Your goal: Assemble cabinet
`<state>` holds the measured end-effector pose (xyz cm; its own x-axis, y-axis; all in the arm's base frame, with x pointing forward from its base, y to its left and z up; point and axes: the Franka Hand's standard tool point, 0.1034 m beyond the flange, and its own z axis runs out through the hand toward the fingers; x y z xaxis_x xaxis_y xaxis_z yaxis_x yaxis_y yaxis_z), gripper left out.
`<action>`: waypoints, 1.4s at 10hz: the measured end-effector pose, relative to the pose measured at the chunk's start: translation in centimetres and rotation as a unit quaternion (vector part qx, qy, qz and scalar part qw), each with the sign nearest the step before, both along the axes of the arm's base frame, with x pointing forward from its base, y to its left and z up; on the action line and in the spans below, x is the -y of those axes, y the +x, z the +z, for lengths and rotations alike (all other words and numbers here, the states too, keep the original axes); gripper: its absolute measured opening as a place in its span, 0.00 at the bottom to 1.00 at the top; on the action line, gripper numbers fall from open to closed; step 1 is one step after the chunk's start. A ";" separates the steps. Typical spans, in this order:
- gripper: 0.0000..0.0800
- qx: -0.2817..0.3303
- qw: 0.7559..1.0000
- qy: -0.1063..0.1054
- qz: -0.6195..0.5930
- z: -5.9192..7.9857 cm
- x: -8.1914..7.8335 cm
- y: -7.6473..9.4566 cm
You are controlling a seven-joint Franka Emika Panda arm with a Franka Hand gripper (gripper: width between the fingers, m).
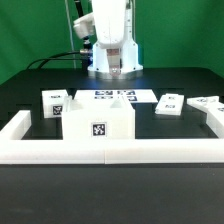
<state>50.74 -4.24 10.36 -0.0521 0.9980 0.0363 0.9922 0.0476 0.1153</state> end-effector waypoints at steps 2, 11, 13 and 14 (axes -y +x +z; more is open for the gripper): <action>1.00 0.001 0.999 -0.017 0.047 -0.7 0.4 -1.3; 1.00 -0.026 0.999 -0.008 0.025 -5.7 1.1 -3.8; 1.00 -0.027 0.999 -0.006 0.021 -7.2 0.9 -4.3; 1.00 -0.028 0.999 -0.005 0.021 -7.7 0.9 -4.5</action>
Offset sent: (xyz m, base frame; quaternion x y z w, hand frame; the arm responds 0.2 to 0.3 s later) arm 0.0000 0.0000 0.0000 0.0000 0.0000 0.0000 1.0000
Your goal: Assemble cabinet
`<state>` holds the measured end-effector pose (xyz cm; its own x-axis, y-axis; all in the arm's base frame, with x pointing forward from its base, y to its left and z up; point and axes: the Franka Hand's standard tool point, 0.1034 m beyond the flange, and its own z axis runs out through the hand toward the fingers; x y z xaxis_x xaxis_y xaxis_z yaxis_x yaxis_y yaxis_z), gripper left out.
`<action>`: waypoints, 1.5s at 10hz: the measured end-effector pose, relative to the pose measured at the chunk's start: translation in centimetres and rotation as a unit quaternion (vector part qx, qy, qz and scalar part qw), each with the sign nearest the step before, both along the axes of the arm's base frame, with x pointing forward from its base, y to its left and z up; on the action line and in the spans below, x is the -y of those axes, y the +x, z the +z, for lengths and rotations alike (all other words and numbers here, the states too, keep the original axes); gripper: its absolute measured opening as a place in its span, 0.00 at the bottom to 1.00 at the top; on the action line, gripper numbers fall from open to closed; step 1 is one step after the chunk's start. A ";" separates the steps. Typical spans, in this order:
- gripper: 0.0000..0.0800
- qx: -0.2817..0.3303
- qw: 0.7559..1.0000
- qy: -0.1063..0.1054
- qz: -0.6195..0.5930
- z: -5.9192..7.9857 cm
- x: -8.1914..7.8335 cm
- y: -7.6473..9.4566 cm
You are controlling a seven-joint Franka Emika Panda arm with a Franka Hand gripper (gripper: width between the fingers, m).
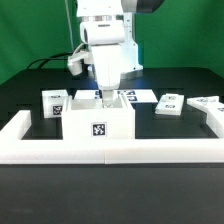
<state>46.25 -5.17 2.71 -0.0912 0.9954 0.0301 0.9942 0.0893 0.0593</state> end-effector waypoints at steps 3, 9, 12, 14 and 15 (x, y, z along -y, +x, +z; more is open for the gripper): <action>1.00 -0.005 1.000 0.001 -0.006 -0.5 0.0 -0.3; 0.26 -0.007 1.000 0.002 -0.026 -0.6 0.0 -0.4; 0.09 -0.007 1.000 0.002 -0.029 -0.6 0.1 -0.4; 0.04 -0.008 0.999 0.003 -0.033 -0.6 0.1 -0.4; 0.04 -0.008 0.999 0.003 -0.035 -0.6 0.1 -0.4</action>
Offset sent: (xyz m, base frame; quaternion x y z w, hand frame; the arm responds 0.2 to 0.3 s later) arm 0.0016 0.0071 -0.0055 -0.0048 0.0092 0.0209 0.9997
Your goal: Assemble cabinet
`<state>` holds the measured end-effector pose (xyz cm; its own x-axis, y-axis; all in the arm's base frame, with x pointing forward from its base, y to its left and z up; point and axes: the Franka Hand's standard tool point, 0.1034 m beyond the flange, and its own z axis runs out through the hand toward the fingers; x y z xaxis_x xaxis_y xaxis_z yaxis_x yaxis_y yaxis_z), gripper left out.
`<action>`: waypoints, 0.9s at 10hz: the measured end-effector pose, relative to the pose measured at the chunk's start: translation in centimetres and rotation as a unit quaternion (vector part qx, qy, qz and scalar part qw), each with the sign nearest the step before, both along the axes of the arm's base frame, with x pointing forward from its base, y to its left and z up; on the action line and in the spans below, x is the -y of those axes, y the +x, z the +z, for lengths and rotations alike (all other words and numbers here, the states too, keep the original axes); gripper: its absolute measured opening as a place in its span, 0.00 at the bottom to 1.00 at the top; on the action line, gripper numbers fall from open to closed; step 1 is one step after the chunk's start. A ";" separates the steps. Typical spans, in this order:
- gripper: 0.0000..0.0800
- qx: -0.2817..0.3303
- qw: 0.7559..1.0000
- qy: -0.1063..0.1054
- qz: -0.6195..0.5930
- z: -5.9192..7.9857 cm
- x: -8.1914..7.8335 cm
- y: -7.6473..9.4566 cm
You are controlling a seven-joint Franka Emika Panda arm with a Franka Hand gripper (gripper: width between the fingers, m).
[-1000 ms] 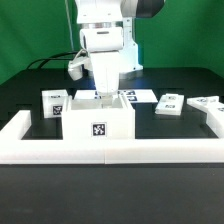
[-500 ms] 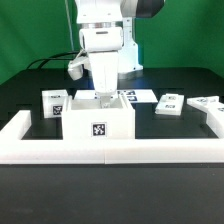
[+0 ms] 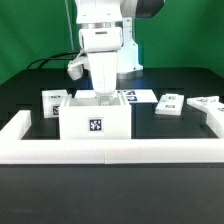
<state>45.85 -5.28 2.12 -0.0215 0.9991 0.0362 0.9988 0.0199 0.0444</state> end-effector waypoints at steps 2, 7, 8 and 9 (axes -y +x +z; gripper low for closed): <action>0.04 0.000 1.000 0.000 -0.002 0.0 0.0 0.0; 0.04 -0.004 1.000 0.008 -0.027 0.0 -5.1 0.8; 0.04 -0.003 1.000 0.011 -0.023 0.0 -6.6 1.5; 0.04 0.000 1.000 0.014 -0.022 0.0 -7.6 2.2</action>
Offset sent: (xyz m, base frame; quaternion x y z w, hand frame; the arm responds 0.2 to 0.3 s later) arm 0.0115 0.0321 -0.0020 0.0192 -0.0035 -0.0075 0.9998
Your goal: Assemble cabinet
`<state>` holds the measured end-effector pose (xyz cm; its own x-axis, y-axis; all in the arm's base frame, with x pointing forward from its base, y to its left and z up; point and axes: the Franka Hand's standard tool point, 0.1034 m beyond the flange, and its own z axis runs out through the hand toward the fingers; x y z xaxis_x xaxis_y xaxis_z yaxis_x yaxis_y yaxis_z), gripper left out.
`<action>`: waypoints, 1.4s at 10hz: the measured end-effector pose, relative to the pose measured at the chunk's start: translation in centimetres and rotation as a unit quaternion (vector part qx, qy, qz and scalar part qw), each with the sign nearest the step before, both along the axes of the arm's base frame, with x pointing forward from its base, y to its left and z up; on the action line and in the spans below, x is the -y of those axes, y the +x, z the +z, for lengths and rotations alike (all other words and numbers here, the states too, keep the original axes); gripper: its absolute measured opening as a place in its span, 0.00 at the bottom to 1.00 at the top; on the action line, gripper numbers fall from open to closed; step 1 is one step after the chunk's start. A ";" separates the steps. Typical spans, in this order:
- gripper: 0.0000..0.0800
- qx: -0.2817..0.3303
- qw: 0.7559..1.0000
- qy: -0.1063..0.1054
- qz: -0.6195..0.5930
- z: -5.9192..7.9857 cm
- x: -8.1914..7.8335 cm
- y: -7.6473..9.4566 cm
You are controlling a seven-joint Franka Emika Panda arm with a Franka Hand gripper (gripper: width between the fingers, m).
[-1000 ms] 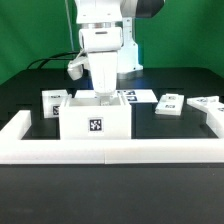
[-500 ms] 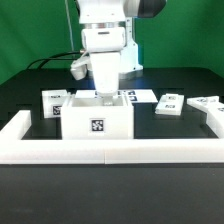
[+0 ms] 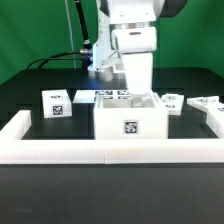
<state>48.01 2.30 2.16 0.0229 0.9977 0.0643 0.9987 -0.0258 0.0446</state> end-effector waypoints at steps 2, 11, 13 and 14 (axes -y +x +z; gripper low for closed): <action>0.04 0.001 1.000 0.001 -0.004 0.0 -0.1 0.2; 0.04 0.000 1.000 0.013 -0.026 0.1 -6.3 2.9; 0.04 0.001 1.000 0.016 -0.024 0.1 -8.0 3.8; 0.04 -0.004 1.000 0.016 -0.019 0.1 -8.6 3.9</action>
Offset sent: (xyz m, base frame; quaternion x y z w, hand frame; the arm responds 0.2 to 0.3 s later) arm 0.0000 0.0000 0.0000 0.0000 0.0000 0.0000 1.0000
